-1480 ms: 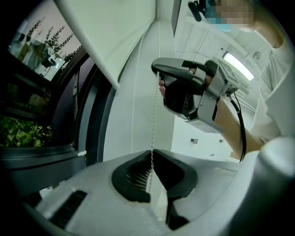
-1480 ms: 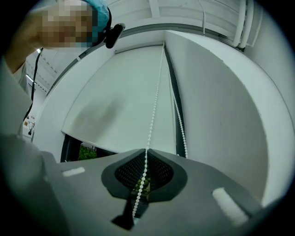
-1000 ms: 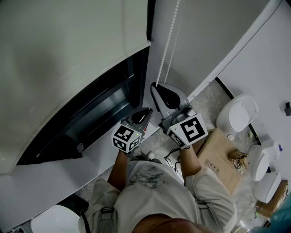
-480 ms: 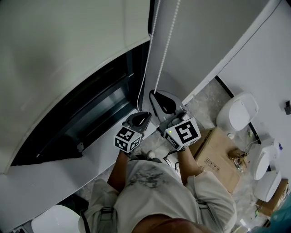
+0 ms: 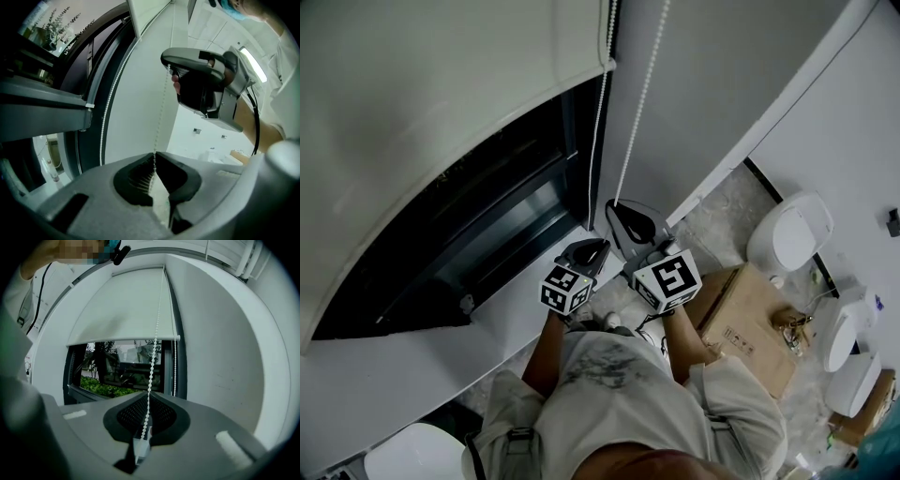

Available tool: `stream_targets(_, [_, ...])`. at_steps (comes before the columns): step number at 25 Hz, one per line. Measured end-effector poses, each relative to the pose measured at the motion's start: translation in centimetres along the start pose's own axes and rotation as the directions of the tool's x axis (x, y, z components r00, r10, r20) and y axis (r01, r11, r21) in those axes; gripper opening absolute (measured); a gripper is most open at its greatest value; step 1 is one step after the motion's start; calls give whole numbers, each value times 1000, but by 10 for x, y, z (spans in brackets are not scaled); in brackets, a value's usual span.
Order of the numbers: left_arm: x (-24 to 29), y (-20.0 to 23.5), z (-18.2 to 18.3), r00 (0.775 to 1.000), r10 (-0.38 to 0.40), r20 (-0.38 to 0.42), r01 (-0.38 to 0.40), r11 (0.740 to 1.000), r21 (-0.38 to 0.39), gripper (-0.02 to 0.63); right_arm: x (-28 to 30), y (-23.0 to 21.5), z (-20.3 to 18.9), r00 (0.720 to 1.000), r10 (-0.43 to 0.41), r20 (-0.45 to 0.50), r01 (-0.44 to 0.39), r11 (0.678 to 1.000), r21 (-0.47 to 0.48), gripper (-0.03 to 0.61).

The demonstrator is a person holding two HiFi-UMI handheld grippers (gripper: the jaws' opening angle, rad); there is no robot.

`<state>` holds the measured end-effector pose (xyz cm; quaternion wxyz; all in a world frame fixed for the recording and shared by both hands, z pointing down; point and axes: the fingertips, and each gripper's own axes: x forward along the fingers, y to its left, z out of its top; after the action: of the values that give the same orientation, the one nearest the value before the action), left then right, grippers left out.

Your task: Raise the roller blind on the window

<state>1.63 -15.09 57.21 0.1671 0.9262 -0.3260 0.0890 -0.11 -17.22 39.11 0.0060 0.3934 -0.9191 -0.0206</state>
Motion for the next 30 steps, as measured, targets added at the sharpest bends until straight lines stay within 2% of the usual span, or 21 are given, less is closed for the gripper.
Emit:
stream_targets(10, [4, 10, -34, 999, 18, -47, -19, 1000, -24, 21, -1, 4, -35, 999, 1, -48, 0, 1000, 30, 17])
stream_targets(19, [-1, 1, -34, 999, 0, -46, 0, 1000, -3, 28, 0, 3, -39, 998, 3, -55, -2, 1000, 21, 17])
stream_targets(24, [-19, -8, 1, 1000, -2, 16, 2, 1000, 22, 60, -1, 1, -37, 999, 7, -54, -6, 1000, 19, 17])
stream_targets(30, [-46, -16, 79, 988, 10, 156, -24, 996, 90, 66, 0, -2, -38, 999, 11, -51, -10, 1000, 19, 18])
